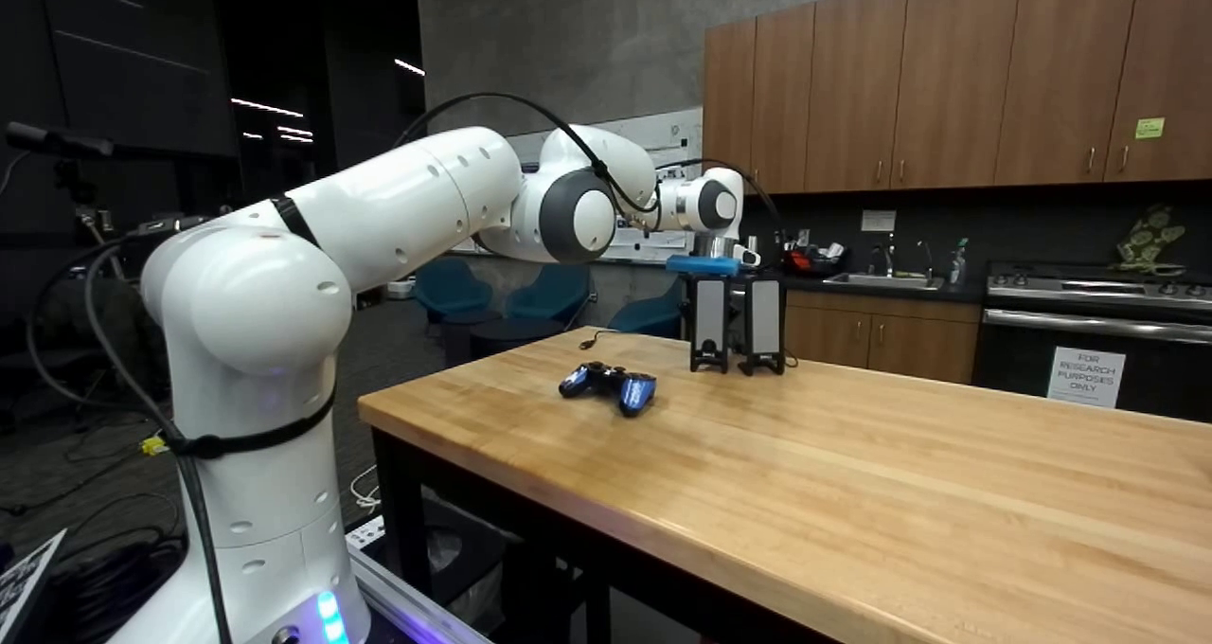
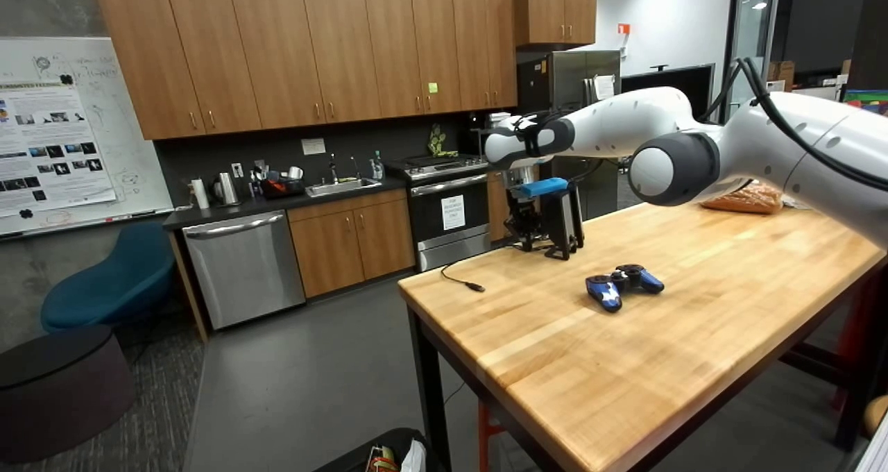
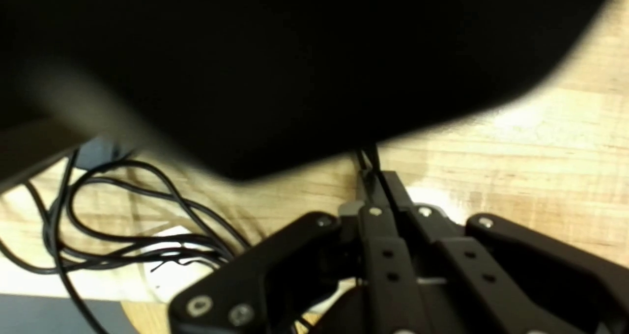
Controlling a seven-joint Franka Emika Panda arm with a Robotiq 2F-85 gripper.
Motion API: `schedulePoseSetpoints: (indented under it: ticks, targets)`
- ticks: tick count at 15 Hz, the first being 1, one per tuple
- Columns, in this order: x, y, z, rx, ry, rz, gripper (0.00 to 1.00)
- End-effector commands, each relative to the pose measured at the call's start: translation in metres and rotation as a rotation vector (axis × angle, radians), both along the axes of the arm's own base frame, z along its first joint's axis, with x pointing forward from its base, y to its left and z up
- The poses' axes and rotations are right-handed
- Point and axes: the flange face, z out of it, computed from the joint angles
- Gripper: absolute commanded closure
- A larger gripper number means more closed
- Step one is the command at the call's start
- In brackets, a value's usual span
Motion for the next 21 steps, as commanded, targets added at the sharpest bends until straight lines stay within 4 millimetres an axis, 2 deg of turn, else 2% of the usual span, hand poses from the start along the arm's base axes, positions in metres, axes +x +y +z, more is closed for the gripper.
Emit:
schedulePoseSetpoints:
  ticks: [1,8,16,21]
  targets:
    - [0.004,0.002,0.001,-0.069,-0.034,-0.043,0.99]
    - [0.011,0.001,0.003,-0.163,-0.092,-0.08,0.99]
    - [-0.003,-0.009,0.005,-0.16,-0.037,-0.074,0.99]
    - [-0.018,-0.012,0.004,-0.17,-0.018,-0.077,0.99]
